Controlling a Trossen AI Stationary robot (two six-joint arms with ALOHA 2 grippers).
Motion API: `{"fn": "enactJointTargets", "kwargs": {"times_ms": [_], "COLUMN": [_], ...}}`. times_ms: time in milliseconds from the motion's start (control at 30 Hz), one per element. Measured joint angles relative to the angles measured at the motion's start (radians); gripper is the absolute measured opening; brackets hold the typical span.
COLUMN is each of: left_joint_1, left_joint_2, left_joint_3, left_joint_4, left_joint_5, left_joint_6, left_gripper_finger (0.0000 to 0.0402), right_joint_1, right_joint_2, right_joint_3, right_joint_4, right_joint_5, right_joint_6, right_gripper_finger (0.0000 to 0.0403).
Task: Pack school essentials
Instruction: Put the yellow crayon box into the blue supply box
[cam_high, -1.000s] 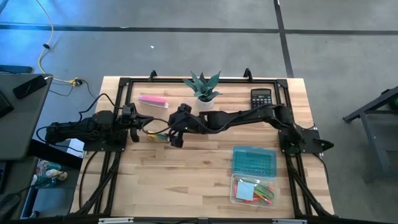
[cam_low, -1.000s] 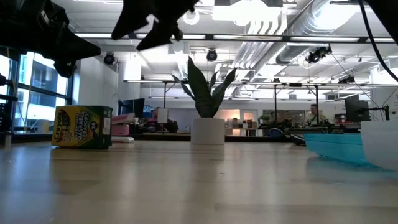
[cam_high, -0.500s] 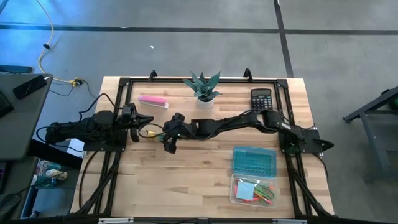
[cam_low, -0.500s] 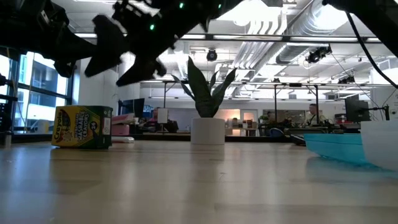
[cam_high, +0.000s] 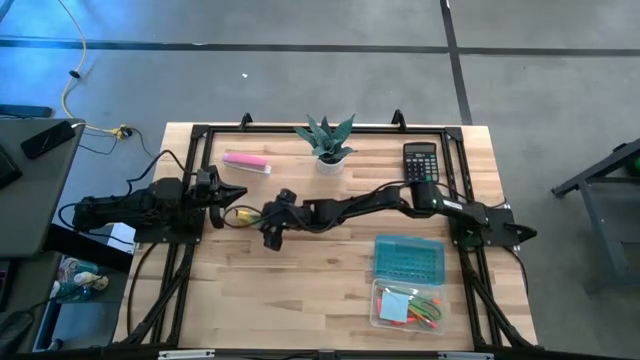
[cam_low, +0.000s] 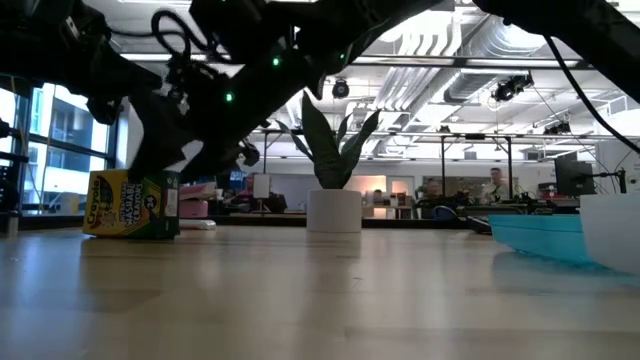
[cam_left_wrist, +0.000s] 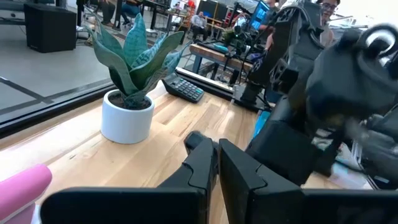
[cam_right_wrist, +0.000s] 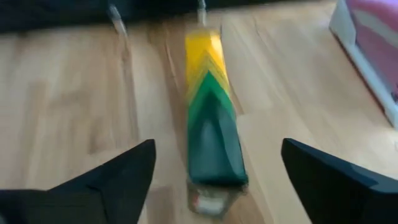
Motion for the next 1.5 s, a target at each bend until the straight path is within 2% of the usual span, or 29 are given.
{"fn": "enactJointTargets", "kwargs": {"times_ms": [500,667,933,1500], "left_joint_1": [0.000,0.000,0.000,0.000], "left_joint_2": [0.000,0.000,0.000,0.000], "left_joint_3": [0.000,0.000,0.000,0.000], "left_joint_4": [0.000,0.000,0.000,0.000], "left_joint_5": [0.000,0.000,0.000,0.000], "left_joint_6": [0.000,0.000,0.000,0.000], "left_gripper_finger": [0.0017,0.0017,0.0017,0.0017], "right_joint_1": [-0.006,-0.006,-0.007,0.052], "right_joint_2": [0.015,0.015,0.015,-0.005], "right_joint_3": [-0.001,-0.001,-0.001,0.004], "right_joint_4": [-0.019,-0.032,-0.035,-0.025], "right_joint_5": [0.010,0.000,-0.006,-0.011], "right_joint_6": [0.080,0.131,0.184,0.456], "right_gripper_finger": [0.0144,0.0096,0.0083,0.0084]}}
